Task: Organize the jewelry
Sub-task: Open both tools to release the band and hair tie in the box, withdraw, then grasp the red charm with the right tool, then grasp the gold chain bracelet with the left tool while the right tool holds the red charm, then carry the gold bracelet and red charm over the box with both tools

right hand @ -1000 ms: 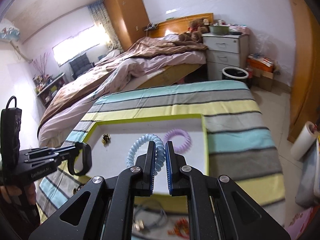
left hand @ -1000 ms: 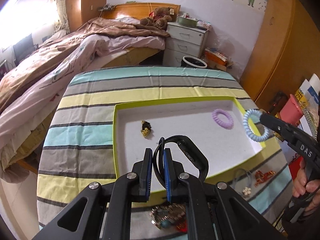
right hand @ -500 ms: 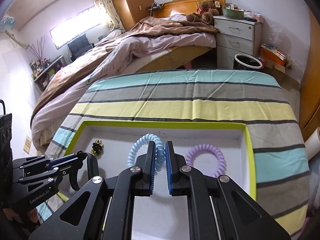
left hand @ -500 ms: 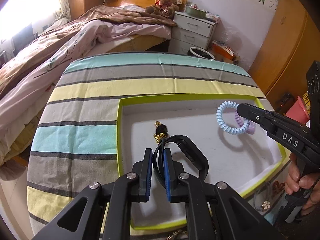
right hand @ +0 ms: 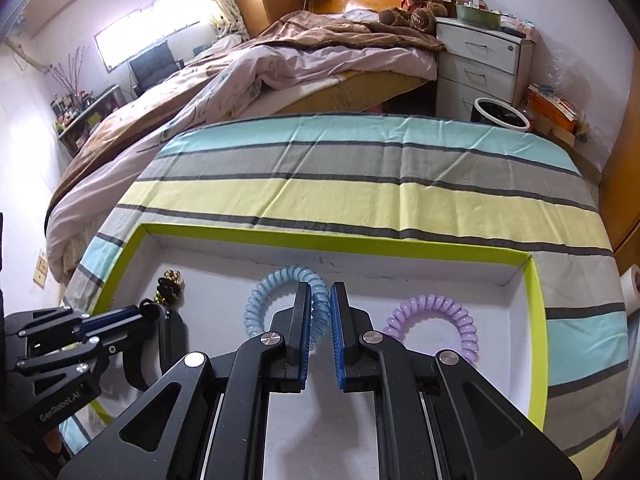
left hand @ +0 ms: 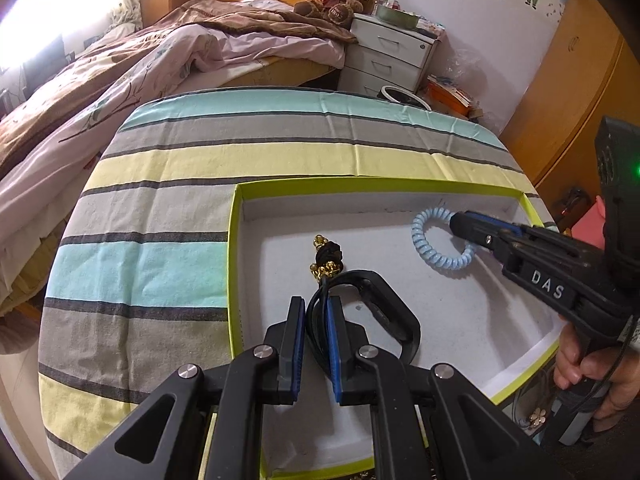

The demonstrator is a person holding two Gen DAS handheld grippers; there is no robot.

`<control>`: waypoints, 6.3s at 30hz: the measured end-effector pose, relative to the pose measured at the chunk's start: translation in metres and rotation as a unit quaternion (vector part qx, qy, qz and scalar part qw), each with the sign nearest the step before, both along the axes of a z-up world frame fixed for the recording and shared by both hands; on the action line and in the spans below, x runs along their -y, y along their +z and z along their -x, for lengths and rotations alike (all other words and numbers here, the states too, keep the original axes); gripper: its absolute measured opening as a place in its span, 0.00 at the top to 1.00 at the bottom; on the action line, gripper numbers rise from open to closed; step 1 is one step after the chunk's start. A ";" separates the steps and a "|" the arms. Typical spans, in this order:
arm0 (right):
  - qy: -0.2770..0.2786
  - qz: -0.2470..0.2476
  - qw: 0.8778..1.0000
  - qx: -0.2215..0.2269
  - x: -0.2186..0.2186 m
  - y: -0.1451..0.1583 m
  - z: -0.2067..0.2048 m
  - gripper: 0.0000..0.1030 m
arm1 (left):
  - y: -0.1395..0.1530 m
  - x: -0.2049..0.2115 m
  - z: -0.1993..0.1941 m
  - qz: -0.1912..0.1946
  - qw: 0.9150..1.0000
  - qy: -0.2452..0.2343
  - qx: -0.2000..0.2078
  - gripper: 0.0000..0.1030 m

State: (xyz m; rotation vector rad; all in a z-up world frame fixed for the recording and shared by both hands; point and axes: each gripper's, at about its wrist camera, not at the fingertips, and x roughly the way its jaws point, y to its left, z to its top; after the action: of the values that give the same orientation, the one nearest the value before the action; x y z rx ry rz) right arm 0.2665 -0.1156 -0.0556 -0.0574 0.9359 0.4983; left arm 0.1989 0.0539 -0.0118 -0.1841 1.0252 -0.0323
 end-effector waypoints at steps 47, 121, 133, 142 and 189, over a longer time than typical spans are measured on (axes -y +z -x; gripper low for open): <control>-0.062 -0.074 0.994 0.051 0.094 0.036 0.117 0.48 | 0.041 -0.009 0.124 0.057 0.995 0.018 0.081 0.55; -0.058 -0.054 0.995 0.067 0.135 0.001 0.164 0.86 | -0.004 0.023 0.127 0.005 0.999 0.030 0.010 0.58; -0.060 -0.056 0.994 0.066 0.136 0.001 0.164 0.86 | -0.004 0.029 0.130 -0.003 1.000 0.024 0.011 0.82; -0.065 -0.056 0.994 0.067 0.138 0.000 0.163 0.86 | 0.007 0.028 0.134 0.015 0.999 0.014 0.041 0.84; -0.054 -0.104 0.988 0.101 0.118 0.053 0.142 0.86 | 0.065 0.041 0.089 0.081 0.990 -0.051 0.101 0.84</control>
State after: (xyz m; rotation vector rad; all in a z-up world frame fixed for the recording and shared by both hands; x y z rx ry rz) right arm 0.1244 -0.2337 -0.0026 0.1297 0.6810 0.4775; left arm 0.1095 0.0129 0.0530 -0.2701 0.8286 -0.2237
